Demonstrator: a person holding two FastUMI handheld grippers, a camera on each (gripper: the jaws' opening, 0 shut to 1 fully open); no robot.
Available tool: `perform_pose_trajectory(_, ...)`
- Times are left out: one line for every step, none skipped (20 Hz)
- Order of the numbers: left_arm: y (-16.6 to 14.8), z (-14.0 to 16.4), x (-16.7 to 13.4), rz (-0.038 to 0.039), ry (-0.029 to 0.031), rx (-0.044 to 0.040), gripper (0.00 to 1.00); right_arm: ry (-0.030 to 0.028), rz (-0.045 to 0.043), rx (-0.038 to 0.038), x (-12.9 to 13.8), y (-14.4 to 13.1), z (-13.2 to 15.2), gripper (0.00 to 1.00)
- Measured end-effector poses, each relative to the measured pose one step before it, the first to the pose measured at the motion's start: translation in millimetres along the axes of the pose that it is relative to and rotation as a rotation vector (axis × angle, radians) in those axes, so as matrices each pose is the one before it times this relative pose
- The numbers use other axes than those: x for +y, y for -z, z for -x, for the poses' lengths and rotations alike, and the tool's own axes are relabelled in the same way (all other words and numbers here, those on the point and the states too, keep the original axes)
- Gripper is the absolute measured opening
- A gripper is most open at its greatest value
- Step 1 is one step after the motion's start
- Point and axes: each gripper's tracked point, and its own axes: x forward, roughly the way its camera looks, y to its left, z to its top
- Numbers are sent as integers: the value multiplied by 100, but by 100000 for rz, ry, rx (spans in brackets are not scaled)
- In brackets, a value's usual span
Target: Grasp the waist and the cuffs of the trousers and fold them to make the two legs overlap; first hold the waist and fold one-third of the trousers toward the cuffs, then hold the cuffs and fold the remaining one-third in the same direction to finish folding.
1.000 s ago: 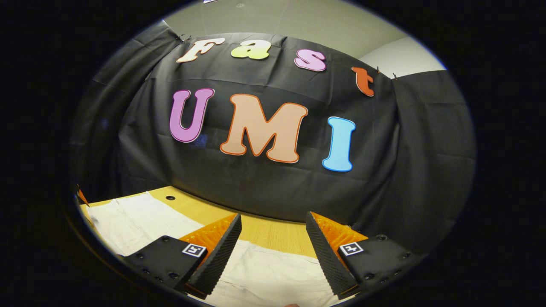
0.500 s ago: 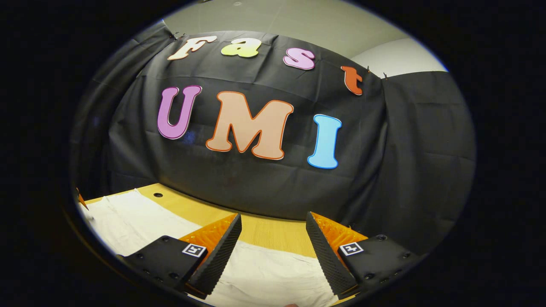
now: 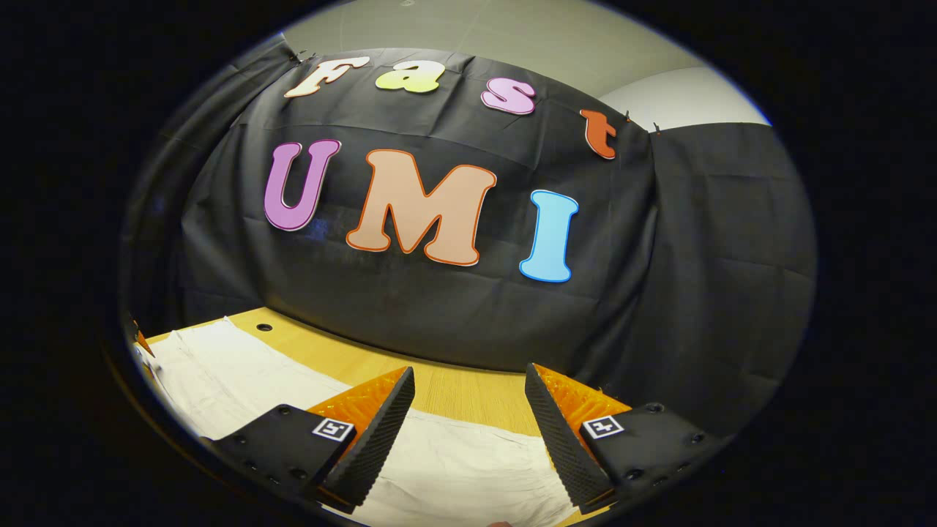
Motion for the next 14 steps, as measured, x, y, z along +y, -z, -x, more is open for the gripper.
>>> perform_pose_trajectory(-53,154,-440,-564,566,-107,58,318,1006,-41,-211,122,223,97)
perform_pose_trajectory(3,44,-360,364,115,186,45,36,988,83,-207,-6,194,97)
perform_pose_trajectory(7,-98,-73,354,-373,89,36,-246,937,464,-150,307,104,97)
perform_pose_trajectory(15,-59,-128,489,86,264,28,-817,787,827,-82,261,108,98)
perform_pose_trajectory(175,-10,-308,817,947,932,25,-1008,1038,848,114,439,134,97)
perform_pose_trajectory(-39,-24,-179,860,632,448,17,-620,1663,1081,-161,560,149,97)
perform_pose_trajectory(4,40,-177,454,616,134,12,-444,2056,1101,-230,827,262,97)
perform_pose_trajectory(73,18,23,-158,-496,549,6,-787,2021,1094,-78,460,183,97)
perform_pose_trajectory(-1,4,2,-654,-344,80,4,-1398,1915,1016,-7,604,181,98)
perform_pose_trajectory(15,48,-151,-616,-396,253,3,-1691,2045,836,133,529,278,98)
perform_pose_trajectory(-37,-18,20,-696,-577,-252,2,-1306,2696,762,-32,648,317,98)
perform_pose_trajectory(21,-45,-16,-38,-411,48,0,-998,3334,993,-144,617,331,97)
perform_pose_trajectory(-66,-27,-4,584,-151,34,0,-1072,3652,1159,-14,752,296,97)
perform_pose_trajectory(56,-6,-34,813,-13,157,0,-1297,3741,1305,-44,799,360,97)
